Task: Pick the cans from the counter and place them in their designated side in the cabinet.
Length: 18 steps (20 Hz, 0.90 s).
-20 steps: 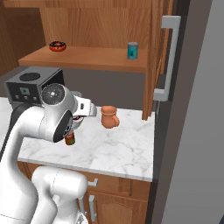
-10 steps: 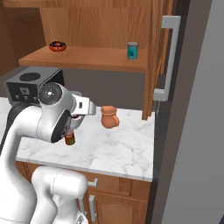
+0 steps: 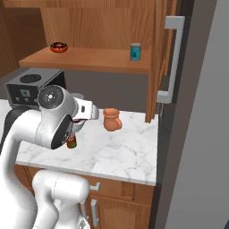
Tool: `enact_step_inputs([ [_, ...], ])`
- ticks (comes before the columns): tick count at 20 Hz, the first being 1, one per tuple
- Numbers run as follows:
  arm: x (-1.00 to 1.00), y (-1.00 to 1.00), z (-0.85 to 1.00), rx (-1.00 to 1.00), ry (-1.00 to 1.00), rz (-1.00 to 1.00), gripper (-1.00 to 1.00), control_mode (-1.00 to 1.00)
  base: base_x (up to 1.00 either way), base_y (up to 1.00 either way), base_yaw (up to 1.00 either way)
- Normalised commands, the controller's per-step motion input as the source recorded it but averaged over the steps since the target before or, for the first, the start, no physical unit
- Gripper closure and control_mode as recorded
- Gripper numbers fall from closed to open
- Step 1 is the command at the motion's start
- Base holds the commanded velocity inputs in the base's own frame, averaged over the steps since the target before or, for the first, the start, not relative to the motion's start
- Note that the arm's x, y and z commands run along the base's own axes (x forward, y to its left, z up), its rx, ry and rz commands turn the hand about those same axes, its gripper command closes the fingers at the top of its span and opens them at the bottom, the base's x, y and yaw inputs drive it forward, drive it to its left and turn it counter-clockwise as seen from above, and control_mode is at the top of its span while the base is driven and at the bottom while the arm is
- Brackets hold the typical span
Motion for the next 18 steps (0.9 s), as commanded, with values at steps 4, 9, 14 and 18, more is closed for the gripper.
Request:
enact_step_inputs([
  [4,-0.11,0.00,0.16,-0.01,0.00,0.00,1.00,-1.00,0.00,0.00,0.00],
  [9,-0.05,0.00,0.18,-0.01,0.00,0.00,1.00,-1.00,0.00,0.00,0.00],
  [14,-0.01,-0.02,0.25,0.00,0.01,0.00,1.00,-1.00,0.00,0.00,0.00],
  [18,-0.08,-0.08,0.26,0.00,0.01,0.00,1.00,-1.00,0.00,0.00,0.00],
])
